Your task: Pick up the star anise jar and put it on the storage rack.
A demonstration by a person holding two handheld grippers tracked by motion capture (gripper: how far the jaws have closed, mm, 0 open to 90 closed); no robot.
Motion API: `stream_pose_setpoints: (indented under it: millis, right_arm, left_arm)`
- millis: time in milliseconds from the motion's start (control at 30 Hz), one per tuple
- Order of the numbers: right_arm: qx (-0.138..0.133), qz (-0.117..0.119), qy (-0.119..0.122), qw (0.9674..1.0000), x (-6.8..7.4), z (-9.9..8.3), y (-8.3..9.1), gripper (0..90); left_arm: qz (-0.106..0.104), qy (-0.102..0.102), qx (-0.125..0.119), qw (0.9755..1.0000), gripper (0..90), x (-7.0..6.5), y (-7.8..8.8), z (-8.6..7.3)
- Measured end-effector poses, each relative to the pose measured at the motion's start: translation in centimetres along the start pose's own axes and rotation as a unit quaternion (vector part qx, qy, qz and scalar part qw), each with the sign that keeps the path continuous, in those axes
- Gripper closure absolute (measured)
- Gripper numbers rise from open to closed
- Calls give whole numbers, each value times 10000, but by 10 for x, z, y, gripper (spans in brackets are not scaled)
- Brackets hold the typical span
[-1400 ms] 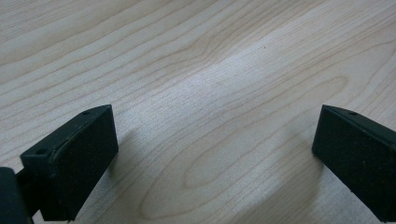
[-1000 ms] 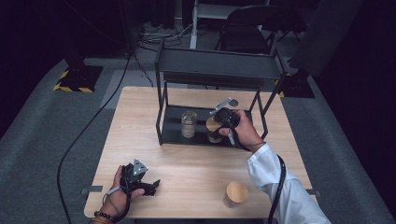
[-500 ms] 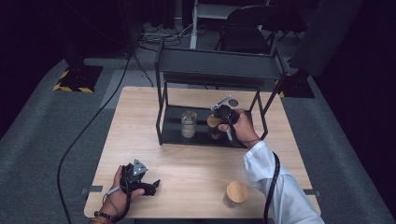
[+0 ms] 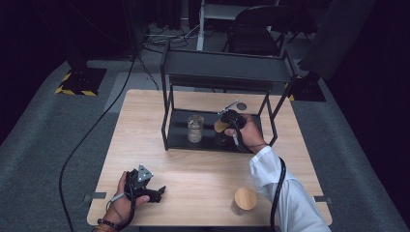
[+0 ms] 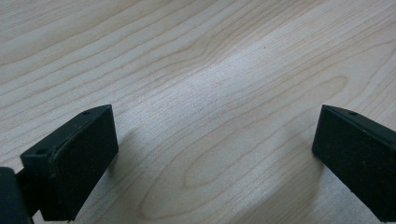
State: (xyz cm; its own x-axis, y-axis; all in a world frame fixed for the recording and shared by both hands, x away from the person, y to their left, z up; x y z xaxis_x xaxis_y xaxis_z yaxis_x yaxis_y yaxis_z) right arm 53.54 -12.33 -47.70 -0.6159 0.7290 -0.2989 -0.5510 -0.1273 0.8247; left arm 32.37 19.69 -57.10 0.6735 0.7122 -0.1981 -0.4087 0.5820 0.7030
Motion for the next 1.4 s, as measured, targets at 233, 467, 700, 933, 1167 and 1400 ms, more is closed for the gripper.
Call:
stream_pose_setpoints:
  millis: [233, 467, 700, 933, 1167, 1400]
  right_arm:
    - [56, 10, -143, 9999, -1, -2, -2, 242]
    - [86, 47, -122, 9999, -3, -4, -4, 238]
    - [95, 43, -118, 9999, -4, -5, -5, 232]
    - [104, -48, -90, 9999, -3, -5, -8, 210]
    - [170, -167, -93, 9997, -1, -6, -11, 156]
    - [264, -163, -146, 9994, 0, -8, -15, 99]
  left_arm:
    - [0, -3, -2, 10000, 0, 0, 0, 0]
    - [0, 1, -1, 10000, 0, 0, 0, 0]
    - [-1, -4, -4, 10000, 0, 0, 0, 0]
    - [0, 1, -1, 10000, 0, 0, 0, 0]
    - [1, 3, -4, 10000, 0, 0, 0, 0]
    - [0, 2, -3, 10000, 0, 0, 0, 0]
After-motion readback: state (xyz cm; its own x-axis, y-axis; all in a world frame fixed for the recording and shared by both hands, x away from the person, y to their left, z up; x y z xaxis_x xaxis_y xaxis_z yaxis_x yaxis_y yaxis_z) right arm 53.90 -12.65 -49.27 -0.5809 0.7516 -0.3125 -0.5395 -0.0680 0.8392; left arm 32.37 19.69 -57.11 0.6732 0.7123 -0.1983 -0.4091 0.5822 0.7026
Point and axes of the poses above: each handheld gripper's, and its own axes: y roughly backward along the jaws, z roughly out of its top, x roughly to its left, the point moved 1 cm from there along -y, roughly forward along the jaws, and after that the axes turned 15 degrees about -z, right-handed, at the moved point
